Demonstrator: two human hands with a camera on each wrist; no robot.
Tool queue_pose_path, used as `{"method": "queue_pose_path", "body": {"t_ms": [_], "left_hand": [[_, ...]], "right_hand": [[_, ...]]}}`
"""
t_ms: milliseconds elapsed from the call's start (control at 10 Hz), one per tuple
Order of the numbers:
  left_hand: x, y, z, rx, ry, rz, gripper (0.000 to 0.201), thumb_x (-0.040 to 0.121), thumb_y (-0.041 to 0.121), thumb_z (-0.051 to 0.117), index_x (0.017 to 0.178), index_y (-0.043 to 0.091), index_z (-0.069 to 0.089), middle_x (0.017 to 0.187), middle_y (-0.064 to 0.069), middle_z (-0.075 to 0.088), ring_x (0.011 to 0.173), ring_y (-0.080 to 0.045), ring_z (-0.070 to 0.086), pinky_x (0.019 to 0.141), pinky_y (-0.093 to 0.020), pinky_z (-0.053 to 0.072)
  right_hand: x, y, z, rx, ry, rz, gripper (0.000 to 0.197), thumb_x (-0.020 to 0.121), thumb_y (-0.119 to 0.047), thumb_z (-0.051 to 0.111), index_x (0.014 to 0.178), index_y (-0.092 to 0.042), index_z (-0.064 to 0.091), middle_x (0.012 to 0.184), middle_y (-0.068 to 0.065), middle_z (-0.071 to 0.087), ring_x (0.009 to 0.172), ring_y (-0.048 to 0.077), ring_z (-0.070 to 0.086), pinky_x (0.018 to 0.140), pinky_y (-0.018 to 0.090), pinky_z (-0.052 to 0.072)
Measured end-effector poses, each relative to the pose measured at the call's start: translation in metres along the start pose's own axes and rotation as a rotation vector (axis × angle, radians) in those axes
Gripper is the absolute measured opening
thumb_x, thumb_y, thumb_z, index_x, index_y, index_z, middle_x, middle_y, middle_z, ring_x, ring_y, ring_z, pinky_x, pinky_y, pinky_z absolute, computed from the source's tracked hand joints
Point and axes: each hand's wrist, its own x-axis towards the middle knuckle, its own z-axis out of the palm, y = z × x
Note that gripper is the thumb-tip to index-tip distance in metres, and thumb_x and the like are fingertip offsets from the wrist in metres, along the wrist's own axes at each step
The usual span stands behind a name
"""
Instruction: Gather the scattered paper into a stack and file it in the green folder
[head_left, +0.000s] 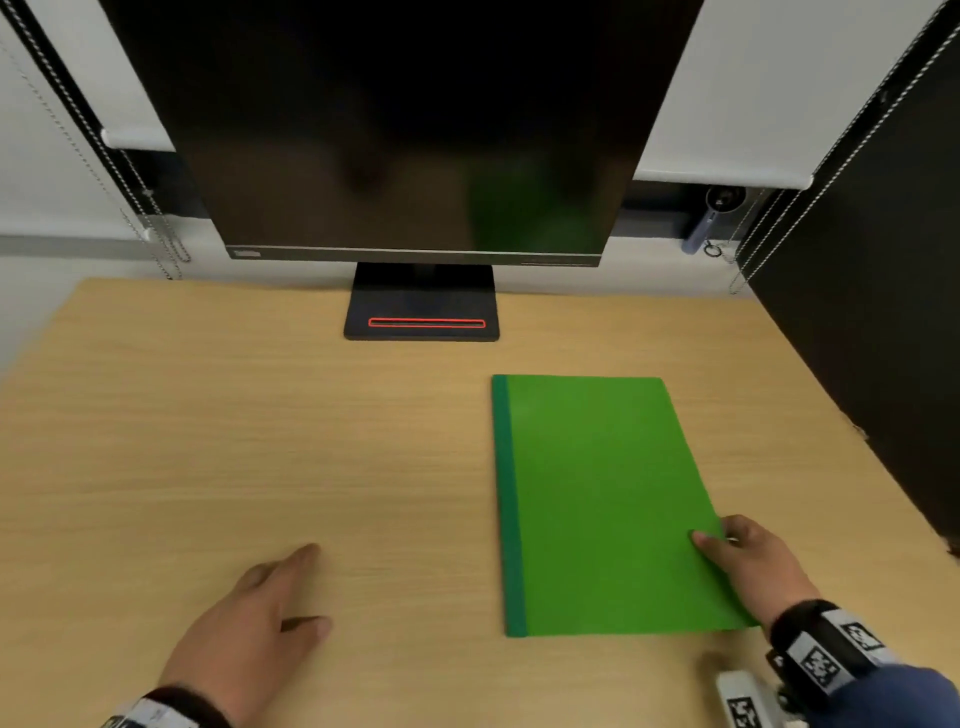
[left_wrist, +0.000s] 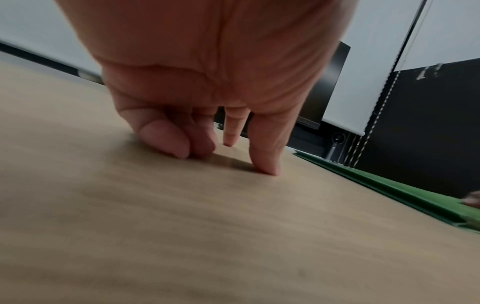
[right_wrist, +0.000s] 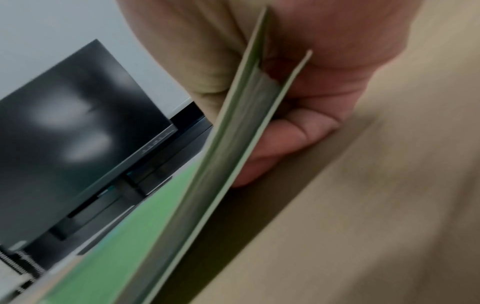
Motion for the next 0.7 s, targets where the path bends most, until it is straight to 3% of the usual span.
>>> {"method": "queue_pose_path", "body": {"t_ms": [100,200,300,400,500,600,700], "left_hand": [[0.001,0.005,-0.002,-0.018,0.011,-0.034,0.085,0.078,0.056,0.067,0.15,0.052,0.023,0.15,0.007,0.045,0.134,-0.013,0.049,0.104,-0.027,0.039],[0.001,0.008,-0.003,-0.01,0.003,-0.066,0.086,0.076,0.054,0.07,0.149,0.052,0.025,0.144,0.006,0.05,0.127,-0.015,0.054,0.102,-0.028,0.042],[0.001,0.011,-0.002,0.005,0.007,-0.105,0.087,0.075,0.056,0.071,0.149,0.054,0.025,0.137,0.004,0.053,0.123,-0.017,0.057,0.1,-0.031,0.044],[0.0,0.011,0.001,0.018,0.023,-0.134,0.087,0.074,0.057,0.072,0.148,0.054,0.026,0.125,0.003,0.053,0.116,-0.017,0.06,0.096,-0.031,0.045],[-0.001,0.011,0.005,0.038,0.035,-0.132,0.086,0.075,0.059,0.069,0.149,0.052,0.027,0.123,0.003,0.052,0.117,-0.016,0.06,0.097,-0.031,0.045],[-0.005,0.014,0.007,0.05,0.066,-0.14,0.076,0.078,0.059,0.067,0.146,0.051,0.034,0.118,0.006,0.052,0.112,-0.012,0.061,0.094,-0.027,0.044],[-0.014,0.018,-0.005,-0.027,0.068,-0.073,0.059,0.078,0.058,0.07,0.131,0.051,0.045,0.109,0.01,0.054,0.105,-0.006,0.06,0.092,-0.016,0.035]], "right_hand": [[0.028,0.015,-0.033,-0.185,0.071,-0.004,0.028,0.095,-0.027,0.062,0.113,-0.006,0.063,0.108,0.014,0.071,0.089,0.027,0.066,0.084,0.04,0.053],[0.044,0.016,-0.044,-0.307,0.103,-0.019,0.035,0.094,-0.032,0.063,0.117,-0.005,0.059,0.107,0.016,0.07,0.082,0.025,0.062,0.078,0.036,0.049],[0.047,0.014,-0.044,-0.522,0.138,-0.03,0.042,0.09,-0.048,0.062,0.111,-0.013,0.052,0.089,0.005,0.064,0.075,0.022,0.061,0.068,0.033,0.047],[0.044,0.015,-0.044,-0.709,0.185,-0.089,0.048,0.084,-0.063,0.057,0.106,-0.022,0.045,0.092,0.001,0.061,0.077,0.02,0.062,0.068,0.035,0.054],[0.042,0.017,-0.045,-0.784,0.228,-0.141,0.057,0.081,-0.067,0.056,0.114,-0.022,0.046,0.11,0.006,0.059,0.096,0.026,0.061,0.083,0.041,0.055],[0.029,0.009,-0.046,-0.851,0.257,-0.185,0.058,0.084,-0.065,0.054,0.123,-0.022,0.048,0.12,0.007,0.057,0.108,0.028,0.057,0.091,0.042,0.054],[0.007,0.014,-0.041,-0.822,0.26,-0.309,0.053,0.087,-0.059,0.054,0.125,-0.022,0.052,0.119,0.005,0.058,0.107,0.025,0.056,0.089,0.04,0.053]]}}
